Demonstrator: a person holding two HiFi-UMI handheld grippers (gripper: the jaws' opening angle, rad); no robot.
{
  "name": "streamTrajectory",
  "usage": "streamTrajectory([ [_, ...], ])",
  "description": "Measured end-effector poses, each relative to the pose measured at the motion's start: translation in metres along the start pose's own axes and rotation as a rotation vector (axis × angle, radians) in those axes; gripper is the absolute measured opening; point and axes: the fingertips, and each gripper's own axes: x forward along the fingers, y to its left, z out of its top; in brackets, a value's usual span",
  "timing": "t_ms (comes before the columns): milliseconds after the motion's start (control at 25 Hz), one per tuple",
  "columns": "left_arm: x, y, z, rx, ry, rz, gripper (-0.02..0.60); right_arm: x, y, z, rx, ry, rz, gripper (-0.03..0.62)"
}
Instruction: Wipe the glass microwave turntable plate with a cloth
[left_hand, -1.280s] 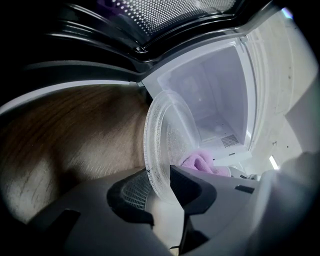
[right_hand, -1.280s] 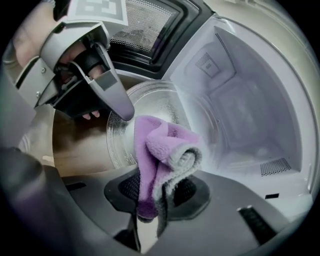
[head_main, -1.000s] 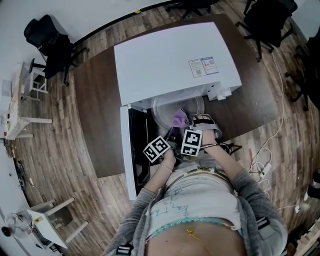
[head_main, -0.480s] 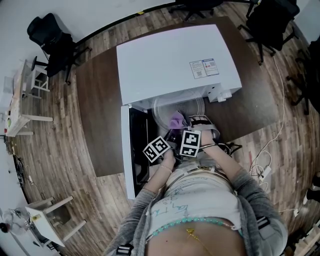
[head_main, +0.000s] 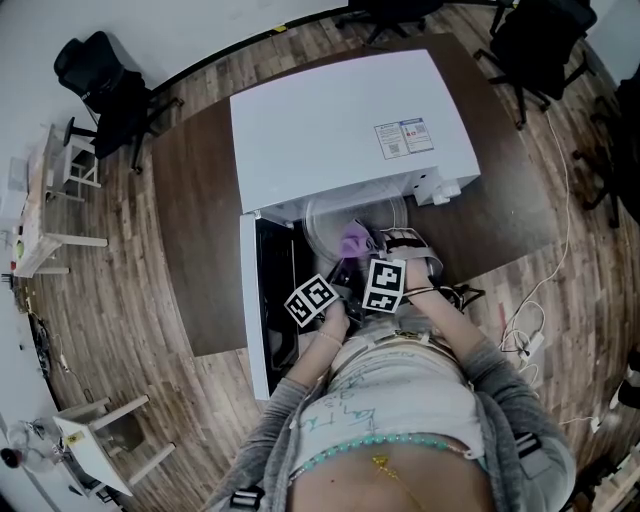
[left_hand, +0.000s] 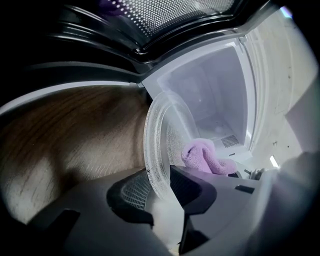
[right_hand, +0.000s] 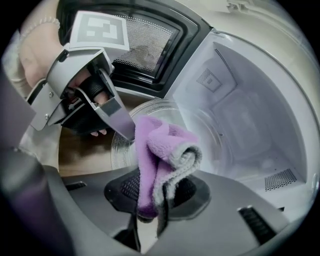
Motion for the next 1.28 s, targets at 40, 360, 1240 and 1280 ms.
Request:
streamTrajectory([
  [40,0.000,0.000,0.000,0.001,-0.005,-0.002,0.126,-0.001,-0.001,-0.001,0.005,-0.004,-0.002,0.109],
  [360,-0.004,-0.003,0.002,-0.040,-0.044,-0.059,0.109,-0.011,-0.018,-0.015,0.101,-0.023,-0.022,0.109],
  [1240,-0.013,-0.030,0.032,-0.010,-0.203,-0.204,0.078,-0.033,-0.060,-0.067,0.316,-0.007,-0.083,0.108],
  [1280,-0.012,-0.030,0.032,-0.009,-0.203,-0.201,0.078,-0.033,-0.060,-0.068,0.317,-0.005,-0.086,0.109],
])
